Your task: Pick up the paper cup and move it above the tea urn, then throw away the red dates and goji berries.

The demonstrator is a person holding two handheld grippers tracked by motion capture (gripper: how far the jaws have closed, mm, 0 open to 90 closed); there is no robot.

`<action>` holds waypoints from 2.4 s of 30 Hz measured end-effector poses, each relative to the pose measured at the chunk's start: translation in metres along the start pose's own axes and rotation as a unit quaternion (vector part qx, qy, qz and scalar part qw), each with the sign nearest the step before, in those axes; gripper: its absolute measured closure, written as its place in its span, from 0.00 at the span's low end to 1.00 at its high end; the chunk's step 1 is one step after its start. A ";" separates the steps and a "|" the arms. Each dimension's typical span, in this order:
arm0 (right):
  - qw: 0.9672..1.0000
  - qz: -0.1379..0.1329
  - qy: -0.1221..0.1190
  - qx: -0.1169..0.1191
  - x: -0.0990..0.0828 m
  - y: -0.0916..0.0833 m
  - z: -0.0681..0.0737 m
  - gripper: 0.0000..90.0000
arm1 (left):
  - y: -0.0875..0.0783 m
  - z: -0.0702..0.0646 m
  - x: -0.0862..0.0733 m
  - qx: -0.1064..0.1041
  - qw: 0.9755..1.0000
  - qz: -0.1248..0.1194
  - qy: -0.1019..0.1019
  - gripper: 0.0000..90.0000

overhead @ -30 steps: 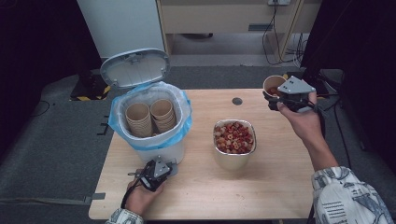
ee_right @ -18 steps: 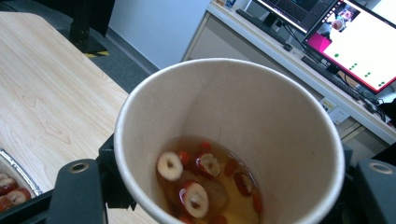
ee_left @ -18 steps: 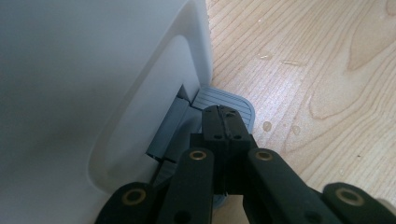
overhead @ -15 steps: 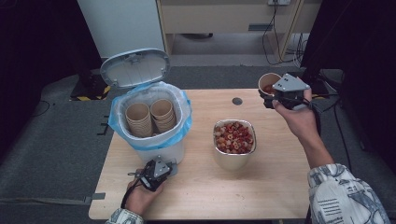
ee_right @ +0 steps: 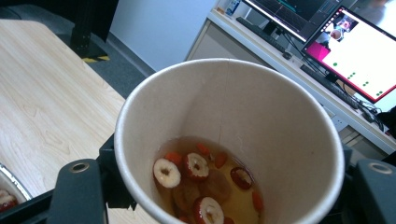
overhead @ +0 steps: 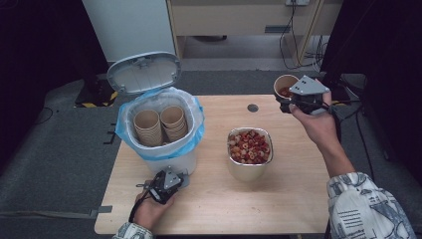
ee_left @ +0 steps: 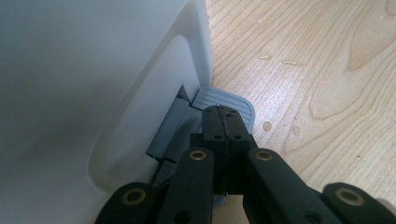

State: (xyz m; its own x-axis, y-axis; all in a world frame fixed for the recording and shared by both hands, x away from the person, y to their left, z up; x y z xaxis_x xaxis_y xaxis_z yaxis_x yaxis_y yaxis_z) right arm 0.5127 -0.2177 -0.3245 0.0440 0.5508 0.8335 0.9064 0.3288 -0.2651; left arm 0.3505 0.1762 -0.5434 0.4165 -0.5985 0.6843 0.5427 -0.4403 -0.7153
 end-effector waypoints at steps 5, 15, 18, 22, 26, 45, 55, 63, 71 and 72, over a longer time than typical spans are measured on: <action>1.000 -0.005 -0.002 0.002 0.004 -0.001 0.000 0.32 | 0.000 0.000 0.000 0.000 1.000 0.000 0.000 1.00; 1.000 -0.015 -0.005 0.001 0.018 -0.002 -0.001 0.32 | 0.000 0.000 0.000 0.000 1.000 0.000 0.000 1.00; 1.000 -0.017 -0.009 0.002 0.022 -0.003 0.000 0.32 | 0.000 0.000 0.000 0.000 1.000 0.000 0.000 1.00; 1.000 -0.018 -0.009 0.000 0.025 -0.003 0.000 0.32 | 0.000 0.000 0.000 0.000 1.000 0.000 0.000 1.00; 1.000 -0.020 -0.011 0.016 0.026 -0.003 0.003 0.32 | 0.000 0.000 0.000 0.000 1.000 0.000 0.000 1.00; 0.999 -0.031 -0.029 0.013 0.036 -0.007 0.011 0.32 | 0.000 0.000 0.000 0.000 1.000 0.000 0.000 1.00; 0.996 -0.033 -0.082 0.005 0.034 -0.011 0.023 0.32 | 0.000 0.000 0.000 0.000 1.000 0.000 -0.001 1.00; 0.990 -0.033 -0.137 0.000 0.033 -0.011 0.031 0.32 | 0.000 0.000 0.000 0.000 1.000 0.000 -0.001 1.00; 0.984 -0.036 -0.175 0.004 0.030 -0.017 0.035 0.32 | 0.000 0.000 0.000 0.001 1.000 0.000 -0.001 1.00; 0.984 -0.035 -0.173 0.002 0.030 -0.017 0.034 0.32 | 0.000 0.000 0.000 0.001 1.000 0.000 -0.001 1.00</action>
State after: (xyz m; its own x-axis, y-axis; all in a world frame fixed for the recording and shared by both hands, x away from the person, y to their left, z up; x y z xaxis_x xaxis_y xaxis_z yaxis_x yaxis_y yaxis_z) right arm 0.4845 -0.1802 -0.3114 -0.1652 0.7551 0.6345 0.9003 0.3781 -0.2156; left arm 0.3503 0.1760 -0.5434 0.4181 -0.5970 0.6846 0.5437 -0.4393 -0.7152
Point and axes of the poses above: each handheld gripper's, and its own axes: y roughly forward along the jaws, x roughly out of its top, z roughly to its left, the point moved 4 cm from there along y, roughly forward along the jaws, and after that the axes turned 3 degrees about -x, right-handed, at the moved point
